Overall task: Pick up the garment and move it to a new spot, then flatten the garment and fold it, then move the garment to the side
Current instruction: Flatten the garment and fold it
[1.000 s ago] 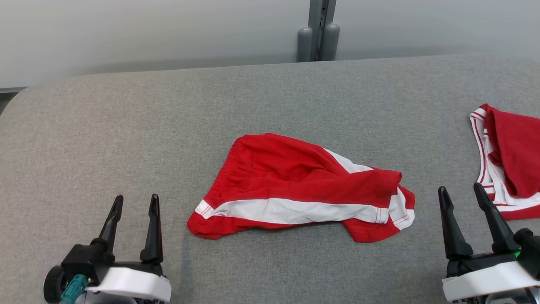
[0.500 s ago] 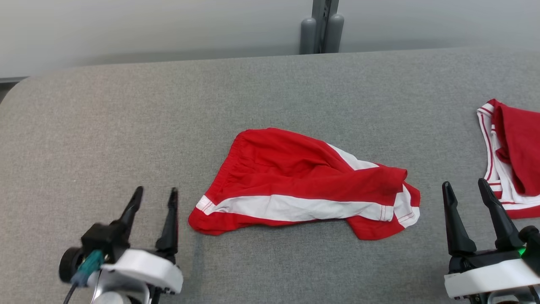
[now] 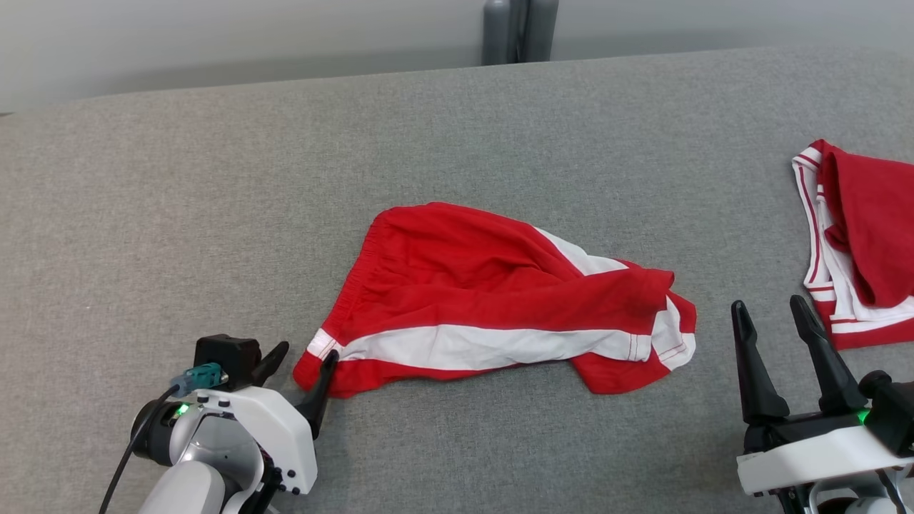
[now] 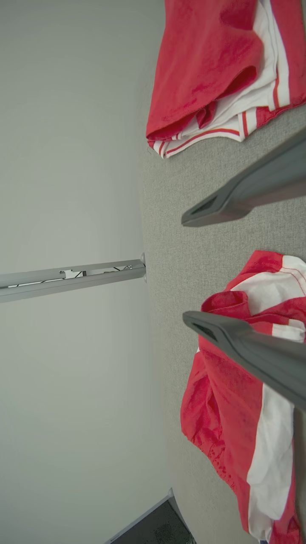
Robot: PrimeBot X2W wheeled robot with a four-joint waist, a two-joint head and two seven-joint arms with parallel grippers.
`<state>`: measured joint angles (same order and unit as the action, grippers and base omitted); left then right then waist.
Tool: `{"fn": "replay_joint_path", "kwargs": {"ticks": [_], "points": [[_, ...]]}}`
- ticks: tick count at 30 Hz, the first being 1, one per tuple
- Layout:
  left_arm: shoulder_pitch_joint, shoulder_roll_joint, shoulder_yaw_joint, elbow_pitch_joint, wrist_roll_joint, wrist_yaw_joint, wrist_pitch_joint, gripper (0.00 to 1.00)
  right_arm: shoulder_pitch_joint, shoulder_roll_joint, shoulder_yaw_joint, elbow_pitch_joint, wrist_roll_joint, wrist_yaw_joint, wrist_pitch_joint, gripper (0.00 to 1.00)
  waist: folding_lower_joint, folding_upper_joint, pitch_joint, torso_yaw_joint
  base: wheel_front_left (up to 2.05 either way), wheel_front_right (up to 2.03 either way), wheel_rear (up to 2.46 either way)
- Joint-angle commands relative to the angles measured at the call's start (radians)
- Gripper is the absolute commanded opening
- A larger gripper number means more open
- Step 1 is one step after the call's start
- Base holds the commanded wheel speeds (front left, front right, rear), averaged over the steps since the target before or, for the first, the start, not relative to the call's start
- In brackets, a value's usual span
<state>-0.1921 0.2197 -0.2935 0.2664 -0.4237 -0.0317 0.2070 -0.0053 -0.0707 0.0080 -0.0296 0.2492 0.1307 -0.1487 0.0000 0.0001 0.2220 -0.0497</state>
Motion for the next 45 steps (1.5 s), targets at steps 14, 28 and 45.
{"fn": "replay_joint_path", "kwargs": {"ticks": [14,28,45], "points": [[-0.045,0.020,-0.032,0.025,0.023,-0.013,-0.023,0.00,0.001,0.005,0.016,0.050,0.016,0.000,0.002,1.00,0.0000,-0.0001,0.021,-0.023,0.00,0.00,0.00],[-0.059,0.017,-0.042,0.002,0.023,0.001,-0.057,0.00,-0.079,-0.062,0.238,0.215,0.019,0.000,0.023,1.00,0.0000,-0.0001,0.038,0.000,0.00,0.00,0.00],[-0.058,-0.002,-0.026,-0.063,-0.003,0.013,-0.141,0.00,-0.196,-0.101,0.316,0.357,0.082,0.000,-0.040,0.00,0.0000,-0.0001,0.042,0.023,0.00,0.00,0.00]]}}
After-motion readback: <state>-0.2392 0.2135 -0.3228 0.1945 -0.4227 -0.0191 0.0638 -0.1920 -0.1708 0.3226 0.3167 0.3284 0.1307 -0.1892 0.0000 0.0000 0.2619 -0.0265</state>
